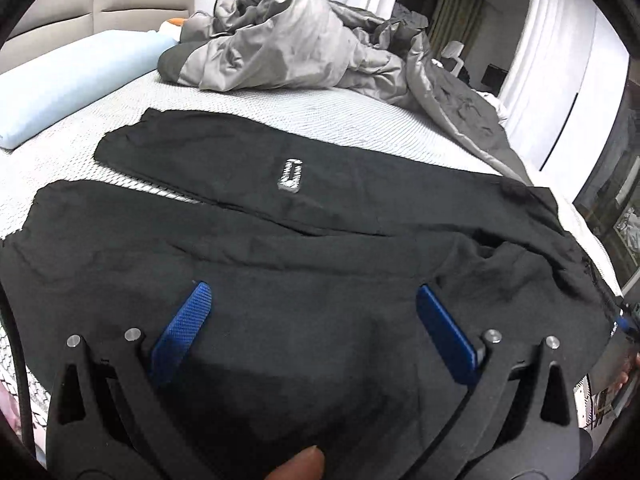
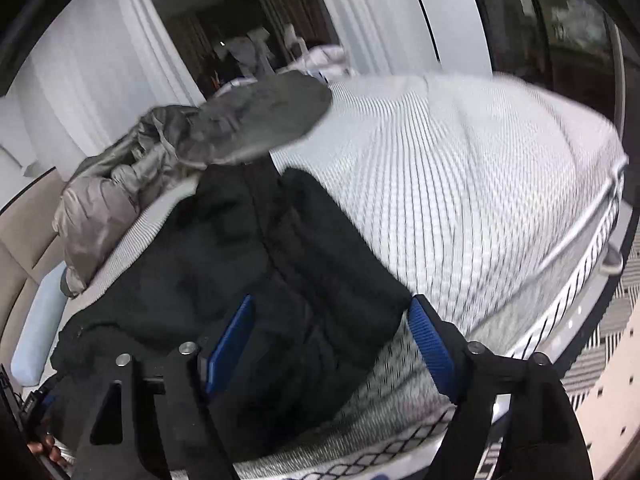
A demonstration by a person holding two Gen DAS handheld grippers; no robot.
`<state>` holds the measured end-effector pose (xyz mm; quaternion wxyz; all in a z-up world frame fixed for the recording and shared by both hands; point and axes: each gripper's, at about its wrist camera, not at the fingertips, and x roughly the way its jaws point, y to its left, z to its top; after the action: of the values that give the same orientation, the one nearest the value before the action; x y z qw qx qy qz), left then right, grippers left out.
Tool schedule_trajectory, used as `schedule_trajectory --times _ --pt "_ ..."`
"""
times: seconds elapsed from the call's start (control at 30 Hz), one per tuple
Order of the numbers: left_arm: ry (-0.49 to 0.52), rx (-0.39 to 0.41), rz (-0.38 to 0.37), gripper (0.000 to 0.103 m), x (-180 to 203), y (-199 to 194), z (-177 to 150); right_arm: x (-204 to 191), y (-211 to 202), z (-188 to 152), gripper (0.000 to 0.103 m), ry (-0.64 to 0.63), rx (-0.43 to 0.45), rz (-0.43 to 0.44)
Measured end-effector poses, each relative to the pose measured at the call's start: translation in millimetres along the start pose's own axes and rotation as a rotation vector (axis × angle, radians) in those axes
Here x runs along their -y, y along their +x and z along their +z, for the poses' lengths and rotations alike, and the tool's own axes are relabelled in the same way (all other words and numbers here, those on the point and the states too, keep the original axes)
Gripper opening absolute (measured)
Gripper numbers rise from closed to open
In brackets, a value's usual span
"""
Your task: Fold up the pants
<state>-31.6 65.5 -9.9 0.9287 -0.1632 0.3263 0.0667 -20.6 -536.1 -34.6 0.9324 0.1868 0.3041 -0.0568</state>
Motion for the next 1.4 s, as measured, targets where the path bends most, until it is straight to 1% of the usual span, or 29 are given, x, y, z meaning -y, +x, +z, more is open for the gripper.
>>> schedule_trajectory --times 0.07,0.13,0.17,0.2,0.27,0.33,0.37,0.4,0.47,0.5,0.53,0.6,0.63,0.7,0.73,0.83,0.9,0.97,1.1,1.17,1.27,1.3,1.33,1.4 --pt "0.025 -0.004 -0.036 0.102 10 1 3 -3 -5 7 0.080 -0.016 0.017 -0.007" --pt "0.086 -0.037 -0.034 0.102 25 9 2 -4 -3 10 0.080 -0.041 0.007 -0.017" --pt "0.143 -0.076 -0.008 0.102 35 18 -2 -3 3 11 0.080 -0.058 -0.019 -0.040" --pt "0.175 -0.106 0.030 0.102 38 26 -5 -4 11 11 0.079 -0.071 -0.054 -0.081" --pt "0.202 -0.173 0.113 0.102 37 42 -14 4 19 8 0.078 -0.069 -0.095 -0.165" --pt "0.177 -0.173 0.091 0.102 33 41 -15 12 15 5 0.079 -0.091 -0.111 -0.177" --pt "0.164 -0.158 0.072 0.102 31 37 -13 13 12 5 0.080 -0.108 -0.113 -0.177" --pt "0.147 -0.138 0.047 0.102 29 32 -11 11 9 7 0.081 -0.118 -0.105 -0.184" --pt "0.105 -0.104 -0.007 0.102 25 22 -7 5 -2 13 0.082 -0.142 -0.067 -0.194" --pt "0.093 -0.089 -0.039 0.102 25 17 -4 3 -7 15 0.084 -0.145 -0.048 -0.184" --pt "0.085 -0.073 -0.066 0.102 25 12 -1 -1 -14 20 0.089 -0.146 -0.021 -0.161" --pt "0.083 -0.038 -0.112 0.102 30 3 10 -11 -21 31 0.093 -0.151 0.018 -0.099" --pt "0.091 -0.021 -0.137 0.102 35 0 15 -15 -22 37 0.093 -0.151 0.023 -0.063" --pt "0.113 -0.004 -0.164 0.102 48 -2 26 -26 -13 55 0.096 -0.142 -0.002 0.019" --pt "0.126 0.001 -0.168 0.102 55 -1 30 -37 -6 62 0.098 -0.139 -0.020 0.055" --pt "0.148 0.021 -0.201 0.102 72 8 35 -61 22 88 0.098 -0.138 -0.068 0.138" --pt "0.133 0.007 -0.229 0.102 71 18 33 -74 43 101 0.098 -0.125 -0.104 0.184" --pt "0.124 -0.036 -0.223 0.102 69 29 27 -83 67 116 0.098 -0.108 -0.140 0.217" --pt "0.102 -0.077 -0.199 0.102 64 43 20 -91 131 144 0.098 -0.076 -0.238 0.212" --pt "0.121 -0.078 -0.177 0.102 65 47 18 -90 167 157 0.098 -0.042 -0.278 0.214" --pt "0.139 -0.082 -0.158 0.102 66 49 15 -86 212 169 0.098 -0.010 -0.358 0.174" --pt "0.145 -0.088 -0.154 0.102 66 50 15 -85 226 172 0.098 -0.008 -0.386 0.185" --pt "0.147 -0.092 -0.150 0.102 65 51 15 -85 233 173 0.097 -0.008 -0.392 0.185" --pt "0.148 -0.093 -0.146 0.102 66 53 15 -84 243 180 0.096 -0.016 -0.362 0.192"
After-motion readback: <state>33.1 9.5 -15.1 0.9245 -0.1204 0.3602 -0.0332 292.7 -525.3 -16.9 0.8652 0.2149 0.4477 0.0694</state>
